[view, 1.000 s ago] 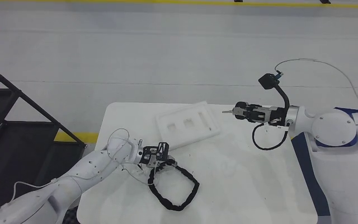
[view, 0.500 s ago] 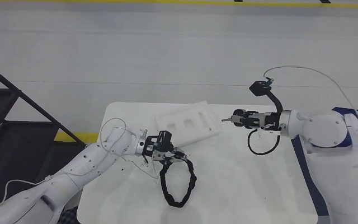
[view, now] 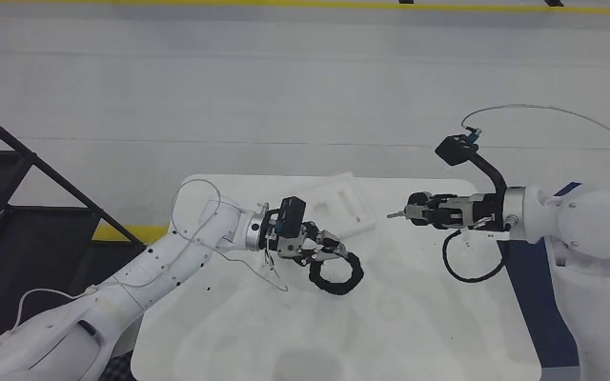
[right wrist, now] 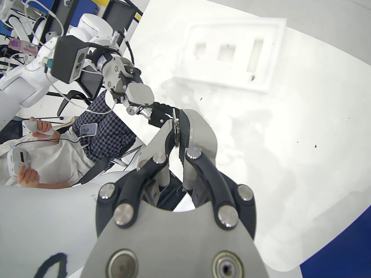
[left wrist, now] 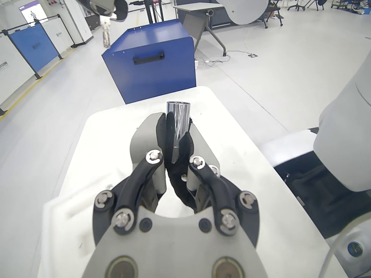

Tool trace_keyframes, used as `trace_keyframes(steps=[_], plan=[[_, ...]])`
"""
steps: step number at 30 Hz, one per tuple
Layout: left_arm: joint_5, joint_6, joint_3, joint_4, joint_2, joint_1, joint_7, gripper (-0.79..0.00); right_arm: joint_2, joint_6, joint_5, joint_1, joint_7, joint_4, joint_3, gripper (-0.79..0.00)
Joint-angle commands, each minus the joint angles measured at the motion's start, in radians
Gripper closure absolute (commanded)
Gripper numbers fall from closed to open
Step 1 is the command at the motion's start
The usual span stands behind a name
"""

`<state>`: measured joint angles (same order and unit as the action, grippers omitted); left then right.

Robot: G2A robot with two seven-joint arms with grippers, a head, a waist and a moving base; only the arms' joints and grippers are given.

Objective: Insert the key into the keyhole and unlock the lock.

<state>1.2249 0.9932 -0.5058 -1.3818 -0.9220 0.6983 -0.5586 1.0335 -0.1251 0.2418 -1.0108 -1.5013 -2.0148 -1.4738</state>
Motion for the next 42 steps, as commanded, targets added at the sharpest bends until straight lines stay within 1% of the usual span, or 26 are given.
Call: trace_keyframes(steps=[1,4,7,15,17,33,35,36,37,38,40,42], plan=[[-0.018,-0.016,0.006,0.004,-0.019,-0.016,0.015,0.0,-0.002,-0.002,-0.017,-0.003,0.006,-0.008,-0.005,0.0],[-0.03,-0.04,0.02,0.016,-0.051,-0.043,0.029,0.0,-0.007,-0.004,-0.028,-0.006,0.009,-0.019,-0.006,0.0],[-0.045,-0.05,0.036,0.046,-0.086,-0.07,0.024,0.0,-0.012,-0.008,-0.032,-0.005,0.011,-0.029,-0.005,0.0],[-0.026,-0.094,0.079,0.154,-0.178,-0.135,0.013,0.0,-0.022,-0.029,-0.025,-0.007,0.028,-0.039,-0.011,0.0],[-0.022,-0.088,0.091,0.182,-0.2,-0.142,-0.01,0.0,-0.022,-0.029,-0.025,-0.007,0.028,-0.039,-0.011,0.0],[-0.022,-0.088,0.091,0.182,-0.2,-0.142,-0.01,0.0,-0.022,-0.029,-0.025,-0.007,0.028,-0.039,-0.011,0.0],[-0.022,-0.088,0.091,0.182,-0.2,-0.142,-0.01,0.0,-0.022,-0.02,-0.027,-0.019,0.05,-0.04,-0.005,0.0],[-0.025,-0.095,0.09,0.183,-0.2,-0.138,-0.007,0.0,-0.023,-0.018,-0.025,-0.021,0.054,-0.044,-0.005,0.0],[-0.046,-0.14,0.078,0.184,-0.2,-0.118,0.008,0.0,-0.026,-0.028,-0.029,-0.018,0.049,-0.05,-0.008,0.0],[-0.055,-0.165,0.072,0.185,-0.2,-0.108,0.021,0.0,-0.027,-0.037,-0.034,-0.016,0.042,-0.054,-0.01,0.0],[-0.083,-0.21,0.058,0.18,-0.203,-0.089,0.058,0.0,-0.031,-0.073,-0.038,-0.009,0.024,-0.069,-0.017,0.0],[-0.106,-0.224,0.048,0.172,-0.209,-0.077,0.071,0.0,-0.036,-0.124,-0.032,-0.005,-0.004,-0.087,-0.017,0.0]])
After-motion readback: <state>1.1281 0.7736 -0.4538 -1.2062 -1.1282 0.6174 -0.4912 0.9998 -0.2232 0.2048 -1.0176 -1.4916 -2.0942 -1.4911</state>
